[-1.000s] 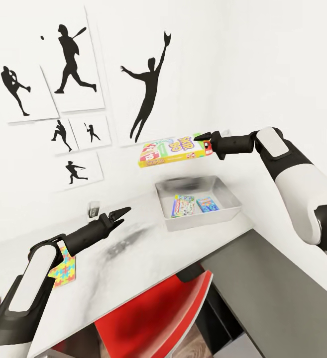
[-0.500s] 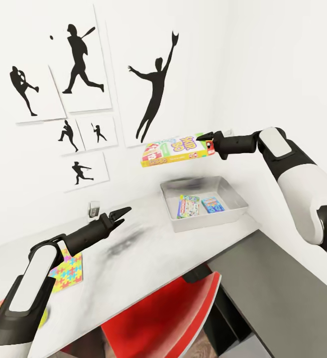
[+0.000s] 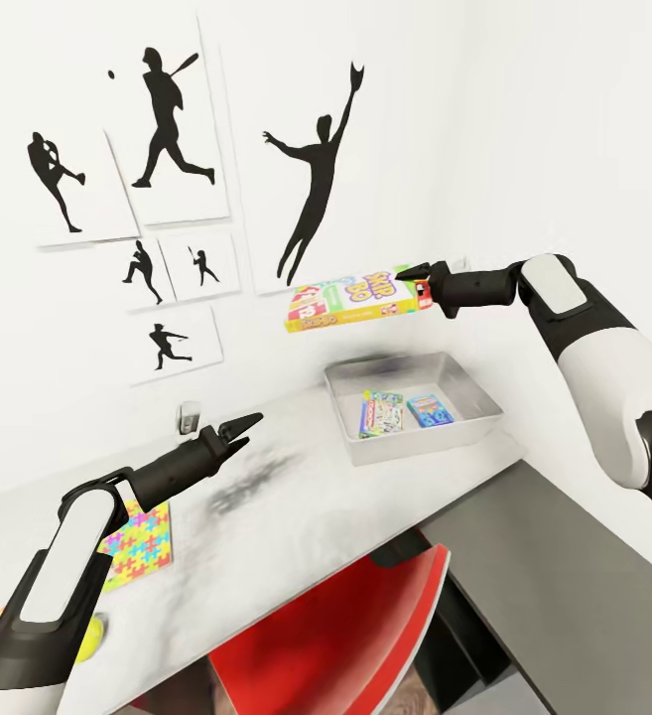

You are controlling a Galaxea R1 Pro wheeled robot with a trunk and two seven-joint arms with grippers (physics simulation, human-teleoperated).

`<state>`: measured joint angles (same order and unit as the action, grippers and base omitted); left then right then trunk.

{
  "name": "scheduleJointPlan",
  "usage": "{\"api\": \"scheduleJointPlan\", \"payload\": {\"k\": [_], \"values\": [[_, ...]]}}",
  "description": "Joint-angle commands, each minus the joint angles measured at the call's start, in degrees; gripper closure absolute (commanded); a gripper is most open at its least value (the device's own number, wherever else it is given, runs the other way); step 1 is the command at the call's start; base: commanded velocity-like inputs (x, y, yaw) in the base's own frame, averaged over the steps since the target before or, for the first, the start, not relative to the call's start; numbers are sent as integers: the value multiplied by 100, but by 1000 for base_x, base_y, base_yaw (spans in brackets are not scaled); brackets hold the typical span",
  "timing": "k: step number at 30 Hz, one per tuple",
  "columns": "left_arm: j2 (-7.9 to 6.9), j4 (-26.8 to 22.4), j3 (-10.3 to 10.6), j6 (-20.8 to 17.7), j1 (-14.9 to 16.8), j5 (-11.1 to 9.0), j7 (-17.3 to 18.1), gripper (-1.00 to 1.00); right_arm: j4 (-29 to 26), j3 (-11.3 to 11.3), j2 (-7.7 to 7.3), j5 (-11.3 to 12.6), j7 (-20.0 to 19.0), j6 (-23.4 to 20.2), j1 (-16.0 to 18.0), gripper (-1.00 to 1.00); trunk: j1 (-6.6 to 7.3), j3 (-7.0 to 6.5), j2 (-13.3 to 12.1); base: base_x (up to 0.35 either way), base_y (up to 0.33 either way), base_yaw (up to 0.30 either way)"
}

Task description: Put all the toys in the child's room - the three board games (two on the bed and one on the table), the two jigsaw puzzles on the table, and the tennis ball on the table - inside the toy box on the table in the child's room.

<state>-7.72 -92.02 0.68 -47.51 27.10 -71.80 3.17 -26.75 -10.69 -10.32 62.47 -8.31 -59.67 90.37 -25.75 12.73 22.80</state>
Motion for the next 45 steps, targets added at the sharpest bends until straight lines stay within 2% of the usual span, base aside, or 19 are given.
{"api": "scheduleJointPlan", "payload": {"k": [1, 16, 45], "values": [[0, 4, 3, -14, 7, 28, 29, -100, 0, -31, -8, -36, -61, -1, 7, 100, -3, 11, 12, 9, 9, 0], [7, 19, -4, 3, 14, 27, 19, -100, -5, -37, -14, -37, -64, 11, 5, 100, -3, 11, 12, 141, 2, 0], [-16, 18, -13, -3, 9, 26, 32, -100, 29, -61, -93, -67, -40, -31, -138, 100, -3, 11, 12, 7, 0, 0]]}}
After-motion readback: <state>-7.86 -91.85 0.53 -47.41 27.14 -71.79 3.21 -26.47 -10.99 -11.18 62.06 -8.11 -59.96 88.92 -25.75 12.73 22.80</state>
